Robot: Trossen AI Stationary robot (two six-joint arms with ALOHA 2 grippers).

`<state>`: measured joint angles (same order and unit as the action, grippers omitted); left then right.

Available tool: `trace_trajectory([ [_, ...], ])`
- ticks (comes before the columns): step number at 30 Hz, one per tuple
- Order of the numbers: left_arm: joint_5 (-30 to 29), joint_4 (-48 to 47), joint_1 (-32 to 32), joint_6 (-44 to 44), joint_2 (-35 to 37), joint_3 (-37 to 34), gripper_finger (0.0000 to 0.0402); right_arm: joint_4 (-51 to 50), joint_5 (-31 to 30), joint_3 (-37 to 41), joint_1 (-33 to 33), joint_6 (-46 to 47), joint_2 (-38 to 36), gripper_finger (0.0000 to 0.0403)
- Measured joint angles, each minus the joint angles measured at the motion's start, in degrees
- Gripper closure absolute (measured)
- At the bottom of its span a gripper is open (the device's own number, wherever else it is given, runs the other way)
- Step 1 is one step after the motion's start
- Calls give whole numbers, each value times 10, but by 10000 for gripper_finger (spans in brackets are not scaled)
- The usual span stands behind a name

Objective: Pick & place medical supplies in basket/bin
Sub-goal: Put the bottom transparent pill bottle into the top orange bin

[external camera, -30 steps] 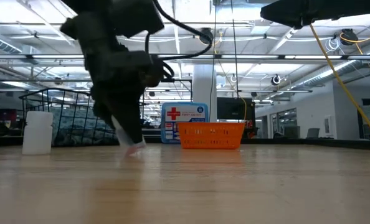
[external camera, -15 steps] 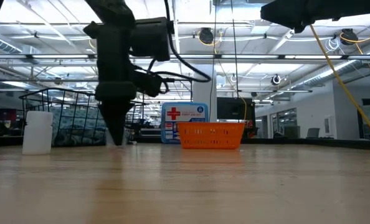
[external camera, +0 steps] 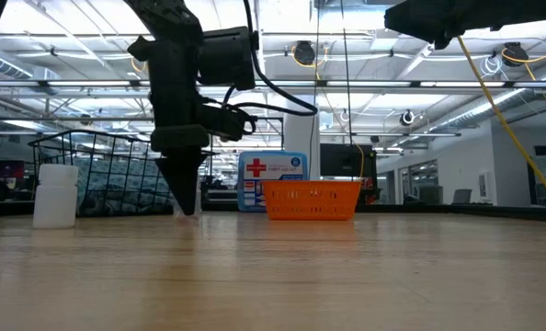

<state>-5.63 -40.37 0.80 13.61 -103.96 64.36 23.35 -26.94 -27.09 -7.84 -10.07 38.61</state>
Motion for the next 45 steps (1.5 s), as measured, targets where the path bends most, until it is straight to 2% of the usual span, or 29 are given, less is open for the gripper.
trace_trajectory([
  [6,-1,-4,0,-4,7,5,78,0,0,0,0,0,1,269],
  [12,-55,14,-7,25,87,-2,52,0,0,0,0,0,1,269],
  [15,-96,50,-19,42,142,-42,51,0,0,0,0,0,1,269],
  [19,-141,152,-32,81,203,-139,50,-1,0,0,0,0,1,269],
  [22,-144,247,-36,128,224,-219,50,-1,0,0,0,-4,1,269],
  [25,-115,312,-36,168,224,-269,50,-1,0,0,0,-6,1,269],
  [30,-106,333,-40,217,224,-299,50,-1,0,0,0,-7,1,269],
  [36,-152,387,-59,205,198,-328,50,-1,0,0,0,-7,1,269],
  [45,-163,475,-75,165,100,-355,50,3,-1,0,2,-13,13,269],
])
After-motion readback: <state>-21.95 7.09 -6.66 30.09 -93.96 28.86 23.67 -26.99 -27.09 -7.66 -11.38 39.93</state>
